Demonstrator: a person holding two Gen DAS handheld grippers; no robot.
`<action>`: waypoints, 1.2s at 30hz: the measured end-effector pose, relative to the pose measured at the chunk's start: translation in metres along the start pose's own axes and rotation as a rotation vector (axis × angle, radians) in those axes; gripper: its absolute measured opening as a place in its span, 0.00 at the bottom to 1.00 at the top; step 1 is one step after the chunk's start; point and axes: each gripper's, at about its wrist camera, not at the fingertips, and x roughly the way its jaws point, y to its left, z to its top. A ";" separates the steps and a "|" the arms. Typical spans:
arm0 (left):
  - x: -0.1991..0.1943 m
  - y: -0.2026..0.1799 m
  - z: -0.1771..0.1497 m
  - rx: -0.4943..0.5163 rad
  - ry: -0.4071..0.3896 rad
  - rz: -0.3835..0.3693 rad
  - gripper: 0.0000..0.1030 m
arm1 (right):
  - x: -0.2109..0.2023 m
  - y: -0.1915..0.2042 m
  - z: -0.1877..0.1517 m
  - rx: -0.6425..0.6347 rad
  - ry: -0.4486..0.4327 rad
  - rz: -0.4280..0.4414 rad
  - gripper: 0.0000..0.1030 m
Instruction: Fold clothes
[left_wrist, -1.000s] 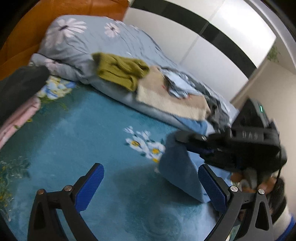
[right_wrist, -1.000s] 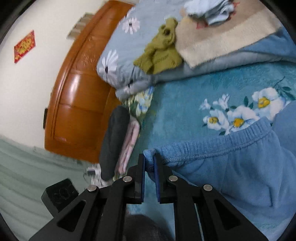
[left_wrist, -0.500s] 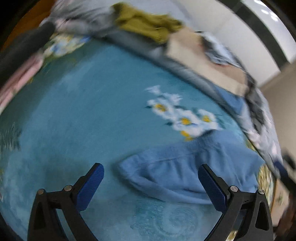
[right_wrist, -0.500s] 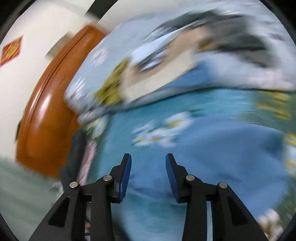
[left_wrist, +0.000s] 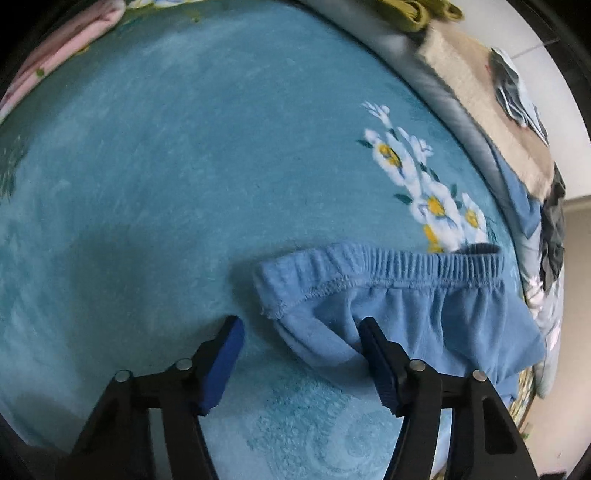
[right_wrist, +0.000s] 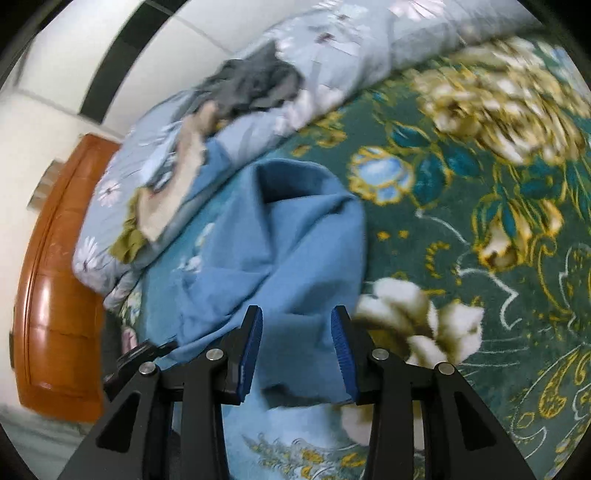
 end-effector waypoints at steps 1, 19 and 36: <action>-0.001 -0.002 0.000 0.012 -0.015 0.004 0.61 | -0.003 0.011 -0.001 -0.043 0.003 0.003 0.39; -0.007 -0.006 0.003 0.066 -0.055 -0.058 0.23 | 0.040 0.083 -0.024 -0.664 0.116 -0.288 0.39; 0.001 -0.003 0.004 0.048 -0.051 -0.091 0.23 | 0.046 0.058 -0.004 -0.579 0.163 -0.300 0.36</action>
